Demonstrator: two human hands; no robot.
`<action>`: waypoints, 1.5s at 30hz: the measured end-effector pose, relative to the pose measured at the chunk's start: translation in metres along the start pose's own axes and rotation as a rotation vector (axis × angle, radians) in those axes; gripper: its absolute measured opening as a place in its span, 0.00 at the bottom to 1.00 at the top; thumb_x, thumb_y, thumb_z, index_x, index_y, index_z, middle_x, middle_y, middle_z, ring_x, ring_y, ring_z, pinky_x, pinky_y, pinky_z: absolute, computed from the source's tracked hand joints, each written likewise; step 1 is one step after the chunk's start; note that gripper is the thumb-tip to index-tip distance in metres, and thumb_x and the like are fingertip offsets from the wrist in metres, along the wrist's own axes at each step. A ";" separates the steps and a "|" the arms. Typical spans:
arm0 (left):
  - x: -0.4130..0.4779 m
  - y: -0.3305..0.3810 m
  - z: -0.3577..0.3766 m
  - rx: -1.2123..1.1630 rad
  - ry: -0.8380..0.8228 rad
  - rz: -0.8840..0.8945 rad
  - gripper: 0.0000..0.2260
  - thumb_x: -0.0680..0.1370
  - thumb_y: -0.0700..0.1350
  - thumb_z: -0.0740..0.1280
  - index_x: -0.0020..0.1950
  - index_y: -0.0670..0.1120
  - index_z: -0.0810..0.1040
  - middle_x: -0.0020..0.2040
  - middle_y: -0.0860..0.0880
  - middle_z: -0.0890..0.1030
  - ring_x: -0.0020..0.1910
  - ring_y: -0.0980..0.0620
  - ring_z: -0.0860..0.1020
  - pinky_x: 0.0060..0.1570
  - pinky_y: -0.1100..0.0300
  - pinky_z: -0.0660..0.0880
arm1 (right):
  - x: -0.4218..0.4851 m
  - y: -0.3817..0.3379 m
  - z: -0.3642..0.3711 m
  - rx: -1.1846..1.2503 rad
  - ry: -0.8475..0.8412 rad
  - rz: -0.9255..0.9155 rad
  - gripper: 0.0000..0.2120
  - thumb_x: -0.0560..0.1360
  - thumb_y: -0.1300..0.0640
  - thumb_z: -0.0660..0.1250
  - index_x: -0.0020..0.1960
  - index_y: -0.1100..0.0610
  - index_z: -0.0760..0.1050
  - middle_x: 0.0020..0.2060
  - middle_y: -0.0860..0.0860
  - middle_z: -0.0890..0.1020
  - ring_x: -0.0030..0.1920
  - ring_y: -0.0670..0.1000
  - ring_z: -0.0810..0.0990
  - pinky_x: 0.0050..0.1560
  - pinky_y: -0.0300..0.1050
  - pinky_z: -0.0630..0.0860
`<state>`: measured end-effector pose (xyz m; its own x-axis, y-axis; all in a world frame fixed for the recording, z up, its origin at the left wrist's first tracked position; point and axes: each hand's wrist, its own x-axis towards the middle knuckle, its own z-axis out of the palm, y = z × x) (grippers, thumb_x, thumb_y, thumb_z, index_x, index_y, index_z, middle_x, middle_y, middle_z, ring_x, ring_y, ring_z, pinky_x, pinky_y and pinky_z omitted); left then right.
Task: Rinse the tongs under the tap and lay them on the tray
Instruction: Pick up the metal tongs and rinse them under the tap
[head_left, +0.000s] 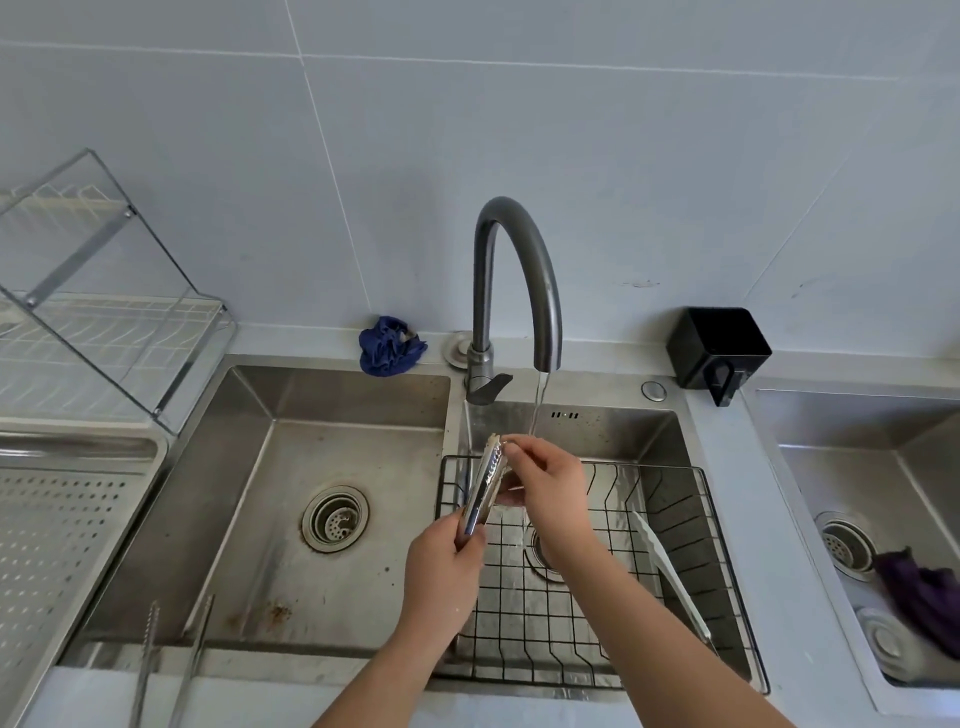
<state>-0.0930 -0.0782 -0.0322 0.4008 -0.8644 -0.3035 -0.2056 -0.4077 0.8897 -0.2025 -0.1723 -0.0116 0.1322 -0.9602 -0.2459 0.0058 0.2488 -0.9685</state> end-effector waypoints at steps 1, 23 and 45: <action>0.001 0.000 -0.001 -0.008 -0.008 -0.002 0.10 0.79 0.42 0.68 0.38 0.42 0.76 0.37 0.37 0.81 0.32 0.47 0.76 0.36 0.42 0.78 | 0.000 0.001 -0.002 0.071 -0.044 0.026 0.09 0.82 0.61 0.66 0.51 0.55 0.86 0.39 0.55 0.86 0.38 0.55 0.84 0.41 0.51 0.85; 0.015 0.010 0.001 -0.261 -0.002 -0.049 0.13 0.76 0.36 0.72 0.39 0.53 0.86 0.31 0.47 0.83 0.29 0.53 0.80 0.32 0.59 0.79 | 0.015 -0.009 -0.003 0.136 -0.113 0.108 0.11 0.85 0.52 0.60 0.56 0.56 0.80 0.38 0.55 0.86 0.38 0.53 0.85 0.40 0.51 0.83; 0.022 0.018 0.002 -0.598 -0.113 -0.198 0.05 0.77 0.37 0.71 0.42 0.41 0.85 0.37 0.41 0.82 0.34 0.42 0.81 0.35 0.52 0.78 | 0.025 -0.016 0.005 0.409 -0.071 0.179 0.17 0.86 0.51 0.58 0.46 0.61 0.76 0.28 0.52 0.71 0.28 0.51 0.68 0.29 0.45 0.71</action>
<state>-0.0895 -0.1055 -0.0234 0.2764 -0.8286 -0.4868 0.4093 -0.3568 0.8397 -0.1945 -0.1995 -0.0021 0.2347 -0.8901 -0.3906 0.3657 0.4532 -0.8130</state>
